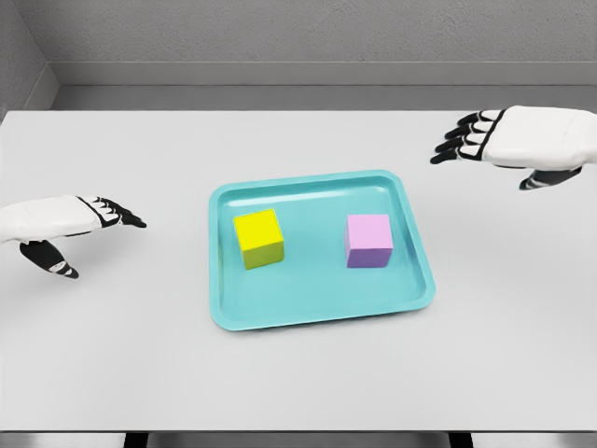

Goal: Push two cubes

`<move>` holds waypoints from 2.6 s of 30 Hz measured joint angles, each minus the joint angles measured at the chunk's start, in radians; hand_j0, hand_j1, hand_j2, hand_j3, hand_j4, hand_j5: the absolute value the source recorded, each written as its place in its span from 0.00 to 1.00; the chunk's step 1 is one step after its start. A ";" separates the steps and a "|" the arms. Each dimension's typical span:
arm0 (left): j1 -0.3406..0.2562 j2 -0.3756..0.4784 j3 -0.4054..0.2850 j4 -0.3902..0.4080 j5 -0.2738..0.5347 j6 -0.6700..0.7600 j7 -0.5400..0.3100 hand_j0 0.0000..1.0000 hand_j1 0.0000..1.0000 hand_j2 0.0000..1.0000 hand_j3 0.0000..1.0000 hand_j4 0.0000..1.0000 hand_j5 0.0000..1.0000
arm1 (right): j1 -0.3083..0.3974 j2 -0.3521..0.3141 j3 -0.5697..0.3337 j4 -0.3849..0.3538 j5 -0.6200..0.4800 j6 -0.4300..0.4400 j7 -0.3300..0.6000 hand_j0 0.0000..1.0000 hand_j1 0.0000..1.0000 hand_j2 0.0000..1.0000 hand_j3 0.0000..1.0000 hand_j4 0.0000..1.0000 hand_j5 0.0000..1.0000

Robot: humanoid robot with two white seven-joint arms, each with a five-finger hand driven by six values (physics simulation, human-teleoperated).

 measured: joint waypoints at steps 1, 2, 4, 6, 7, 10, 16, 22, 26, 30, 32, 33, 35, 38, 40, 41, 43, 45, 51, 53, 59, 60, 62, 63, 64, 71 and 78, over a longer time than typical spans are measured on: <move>-0.011 -0.006 0.000 0.008 0.000 0.000 0.000 1.00 1.00 1.00 1.00 1.00 1.00 | 0.000 0.001 0.001 0.000 0.000 0.000 0.000 1.00 1.00 1.00 1.00 1.00 1.00; -0.023 -0.015 -0.002 0.025 0.001 0.000 0.000 1.00 1.00 1.00 1.00 1.00 1.00 | -0.002 0.002 0.001 0.002 -0.001 0.000 0.000 1.00 1.00 1.00 1.00 1.00 1.00; -0.026 -0.029 -0.005 0.049 0.000 0.000 0.000 0.60 0.60 0.60 0.60 0.60 0.60 | 0.000 0.002 0.005 0.003 -0.002 0.000 0.000 1.00 1.00 1.00 1.00 1.00 1.00; -0.101 -0.037 -0.033 0.045 -0.005 0.001 0.000 0.21 0.21 0.21 0.21 0.21 0.21 | -0.006 0.002 0.004 0.012 -0.002 0.000 0.000 1.00 1.00 1.00 1.00 1.00 1.00; -0.117 -0.043 -0.062 0.044 -0.007 0.001 0.000 0.15 0.15 0.15 0.15 0.15 0.15 | -0.003 -0.001 0.001 0.020 -0.001 0.000 0.000 1.00 1.00 1.00 1.00 1.00 1.00; -0.188 -0.058 -0.127 0.037 -0.009 0.001 0.000 0.15 0.15 0.15 0.15 0.15 0.15 | -0.003 0.000 0.019 0.028 0.005 0.001 0.000 0.00 0.00 0.00 0.00 0.00 0.00; -0.247 -0.140 -0.205 0.032 -0.044 0.000 0.000 0.00 0.00 0.00 0.00 0.00 0.00 | -0.008 -0.006 0.120 0.029 0.016 0.000 0.000 0.00 0.00 0.00 0.00 0.00 0.00; -0.247 -0.205 -0.227 0.020 -0.194 0.000 0.000 0.00 0.00 0.00 0.00 0.00 0.00 | -0.009 0.001 0.180 0.017 0.020 0.000 0.000 0.00 0.00 0.00 0.00 0.00 0.00; -0.247 -0.250 -0.249 0.016 -0.247 0.000 0.000 0.00 0.00 0.00 0.00 0.00 0.00 | -0.008 0.011 0.206 0.009 0.021 0.000 0.000 0.00 0.00 0.00 0.00 0.00 0.00; -0.247 -0.297 -0.279 0.015 -0.301 0.000 0.000 0.00 0.00 0.00 0.00 0.00 0.00 | -0.025 0.048 0.231 0.009 0.040 0.000 0.000 0.00 0.00 0.00 0.00 0.00 0.00; -0.247 -0.310 -0.289 0.016 -0.313 0.005 0.003 0.00 0.00 0.00 0.00 0.00 0.00 | -0.031 0.067 0.245 0.012 0.055 0.000 0.000 0.00 0.00 0.00 0.00 0.00 0.00; -0.252 -0.314 -0.292 0.017 -0.320 0.006 0.004 0.00 0.00 0.00 0.00 0.00 0.00 | -0.040 0.077 0.250 0.015 0.060 0.000 0.000 0.00 0.00 0.00 0.00 0.00 0.00; -0.256 -0.322 -0.296 0.019 -0.332 0.006 0.005 0.00 0.00 0.00 0.00 0.00 0.00 | -0.045 0.092 0.263 0.020 0.066 0.001 0.000 0.00 0.00 0.00 0.00 0.00 0.00; -0.267 -0.328 -0.298 0.023 -0.340 0.006 0.003 0.00 0.00 0.00 0.00 0.00 0.00 | -0.045 0.107 0.277 0.028 0.070 0.000 0.000 0.00 0.00 0.00 0.00 0.00 0.00; -0.284 -0.348 -0.299 0.050 -0.353 0.003 0.002 0.00 0.00 0.00 0.00 0.00 0.00 | -0.045 0.114 0.281 0.034 0.072 0.000 0.000 0.00 0.00 0.00 0.00 0.00 0.00; -0.284 -0.363 -0.298 0.067 -0.355 0.005 0.004 0.00 0.00 0.00 0.00 0.00 0.00 | -0.045 0.117 0.283 0.037 0.072 0.000 0.000 0.00 0.00 0.00 0.00 0.00 0.00; -0.284 -0.381 -0.296 0.087 -0.352 0.011 0.007 0.00 0.00 0.00 0.00 0.00 0.00 | -0.045 0.127 0.284 0.041 0.073 0.000 0.000 0.00 0.00 0.00 0.00 0.00 0.00; -0.284 -0.389 -0.296 0.098 -0.348 0.015 0.008 0.00 0.00 0.00 0.00 0.00 0.00 | -0.045 0.142 0.287 0.044 0.075 0.000 0.000 0.00 0.00 0.00 0.00 0.00 0.00; -0.285 -0.395 -0.294 0.110 -0.338 0.013 0.003 0.00 0.00 0.00 0.00 0.00 0.00 | -0.045 0.159 0.294 0.057 0.088 0.000 0.000 0.00 0.00 0.00 0.00 0.00 0.00; -0.296 -0.396 -0.294 0.116 -0.355 0.007 0.001 0.00 0.00 0.00 0.00 0.00 0.00 | -0.048 0.172 0.294 0.088 0.090 0.000 0.000 0.00 0.00 0.00 0.00 0.00 0.00; -0.298 -0.404 -0.295 0.124 -0.362 0.012 0.003 0.00 0.00 0.00 0.00 0.00 0.00 | -0.048 0.206 0.314 0.138 0.106 0.000 0.000 0.00 0.00 0.00 0.00 0.00 0.00; -0.298 -0.405 -0.295 0.124 -0.364 0.013 0.003 0.00 0.00 0.00 0.00 0.00 0.00 | -0.046 0.209 0.320 0.141 0.107 0.000 0.000 0.00 0.00 0.00 0.00 0.00 0.00; -0.298 -0.409 -0.295 0.125 -0.370 0.014 0.004 0.00 0.00 0.00 0.00 0.00 0.00 | -0.048 0.213 0.328 0.144 0.111 0.000 0.000 0.00 0.00 0.00 0.00 0.00 0.00; -0.299 -0.411 -0.296 0.126 -0.375 0.013 0.004 0.00 0.00 0.00 0.00 0.00 0.00 | -0.051 0.214 0.333 0.145 0.113 0.000 0.000 0.00 0.00 0.00 0.00 0.00 0.00; -0.299 -0.414 -0.296 0.126 -0.380 0.014 0.004 0.00 0.00 0.00 0.00 0.00 0.00 | -0.051 0.215 0.337 0.146 0.114 0.000 0.000 0.00 0.00 0.00 0.00 0.00 0.00; -0.302 -0.438 -0.291 0.126 -0.415 0.021 -0.001 0.00 0.00 0.00 0.00 0.00 0.00 | -0.080 0.253 0.356 0.177 0.131 0.001 0.000 0.00 0.00 0.00 0.00 0.00 0.00; -0.310 -0.456 -0.301 0.120 -0.404 0.002 0.000 0.00 0.00 0.00 0.00 0.00 0.00 | -0.097 0.290 0.375 0.183 0.128 0.004 0.003 0.00 0.00 0.00 0.00 0.00 0.00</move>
